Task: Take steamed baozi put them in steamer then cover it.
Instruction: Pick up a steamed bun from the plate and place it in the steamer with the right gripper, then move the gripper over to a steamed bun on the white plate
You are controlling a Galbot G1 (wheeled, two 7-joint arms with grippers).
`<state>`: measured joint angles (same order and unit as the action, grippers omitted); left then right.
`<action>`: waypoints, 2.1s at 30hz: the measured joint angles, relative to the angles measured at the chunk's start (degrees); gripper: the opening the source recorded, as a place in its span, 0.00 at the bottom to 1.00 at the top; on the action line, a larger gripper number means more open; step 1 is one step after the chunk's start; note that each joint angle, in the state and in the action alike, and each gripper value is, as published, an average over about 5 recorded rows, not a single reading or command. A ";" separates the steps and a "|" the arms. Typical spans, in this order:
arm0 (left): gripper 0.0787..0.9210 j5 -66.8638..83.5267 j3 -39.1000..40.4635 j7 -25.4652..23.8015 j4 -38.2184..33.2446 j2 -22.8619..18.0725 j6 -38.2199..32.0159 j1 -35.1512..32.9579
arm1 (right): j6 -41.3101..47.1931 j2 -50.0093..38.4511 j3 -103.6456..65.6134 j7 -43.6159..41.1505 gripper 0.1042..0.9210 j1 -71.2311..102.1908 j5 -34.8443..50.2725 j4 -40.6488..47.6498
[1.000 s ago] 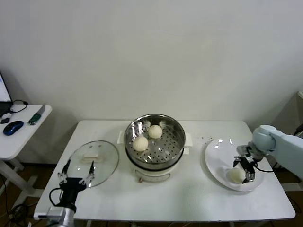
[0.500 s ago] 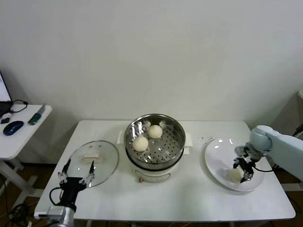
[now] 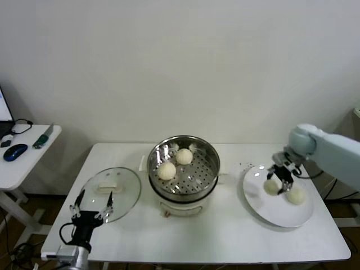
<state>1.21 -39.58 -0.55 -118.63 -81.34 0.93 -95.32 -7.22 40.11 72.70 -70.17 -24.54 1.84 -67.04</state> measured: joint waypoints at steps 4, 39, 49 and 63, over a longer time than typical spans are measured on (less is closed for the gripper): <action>0.88 0.02 0.27 -0.02 0.14 0.00 -0.07 -0.04 | -4.50 4.42 3.85 -0.84 0.68 -8.03 1.64 0.36; 0.88 2.63 -1.35 0.38 -0.44 2.14 2.60 0.58 | -23.71 36.99 7.17 -1.67 0.71 -9.50 -8.95 -5.10; 0.88 2.69 -1.25 0.32 0.53 2.18 2.61 1.20 | -23.70 38.43 7.67 -1.55 0.76 -7.31 -10.36 -5.67; 0.88 2.87 -1.53 0.34 1.26 2.45 2.52 1.20 | -23.08 37.05 5.98 -1.30 0.88 -8.82 -10.19 -5.03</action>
<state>4.08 -41.11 -0.22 -117.37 -78.90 3.45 -94.12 -30.30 77.16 78.68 -71.47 -33.37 -8.34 -72.07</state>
